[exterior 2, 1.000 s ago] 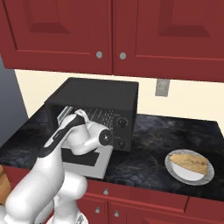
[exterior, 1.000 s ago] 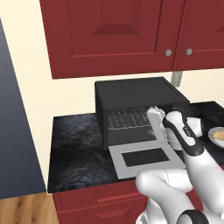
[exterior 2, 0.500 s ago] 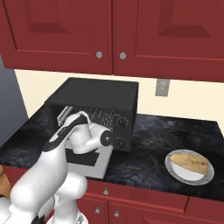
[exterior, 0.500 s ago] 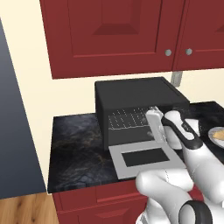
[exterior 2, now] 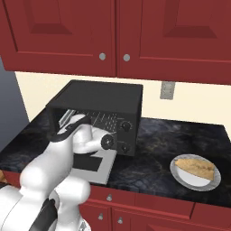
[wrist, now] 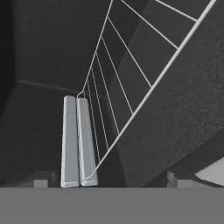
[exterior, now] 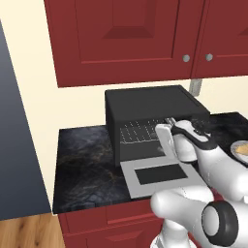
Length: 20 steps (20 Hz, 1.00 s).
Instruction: Pull the toaster oven rack outwards. Pick up the baguette from the plate and place it on the toaster oven rack. Close the toaster oven door fully and set the temperature to the lowest setting.
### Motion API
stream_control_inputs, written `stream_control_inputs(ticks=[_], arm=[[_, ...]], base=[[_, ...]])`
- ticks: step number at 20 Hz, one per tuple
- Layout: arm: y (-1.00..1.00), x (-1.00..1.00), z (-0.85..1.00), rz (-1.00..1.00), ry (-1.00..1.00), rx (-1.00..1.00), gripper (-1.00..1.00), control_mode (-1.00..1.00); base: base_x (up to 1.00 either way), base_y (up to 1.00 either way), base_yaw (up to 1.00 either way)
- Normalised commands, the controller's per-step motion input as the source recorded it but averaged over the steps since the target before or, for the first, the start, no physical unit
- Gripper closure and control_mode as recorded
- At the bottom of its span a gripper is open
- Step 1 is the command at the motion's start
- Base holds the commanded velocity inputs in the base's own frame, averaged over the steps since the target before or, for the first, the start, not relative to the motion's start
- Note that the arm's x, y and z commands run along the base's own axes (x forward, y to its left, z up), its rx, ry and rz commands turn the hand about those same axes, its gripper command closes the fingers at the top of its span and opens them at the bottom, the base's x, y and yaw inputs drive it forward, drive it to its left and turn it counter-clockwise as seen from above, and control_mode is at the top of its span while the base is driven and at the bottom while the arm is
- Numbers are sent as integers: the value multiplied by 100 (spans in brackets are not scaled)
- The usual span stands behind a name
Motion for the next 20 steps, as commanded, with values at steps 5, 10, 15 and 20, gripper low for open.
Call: stream_control_inputs(ticks=[5,10,15,20], arm=[[22,24,-14,-8,0,2,-100,-100],[4,24,-7,-11,0,6,-100,-100],[-3,15,0,-3,0,3,-100,-100],[-6,14,0,0,4,0,-100,-100]], base=[[0,0,0],[0,0,0],[0,0,0],[0,0,0]])
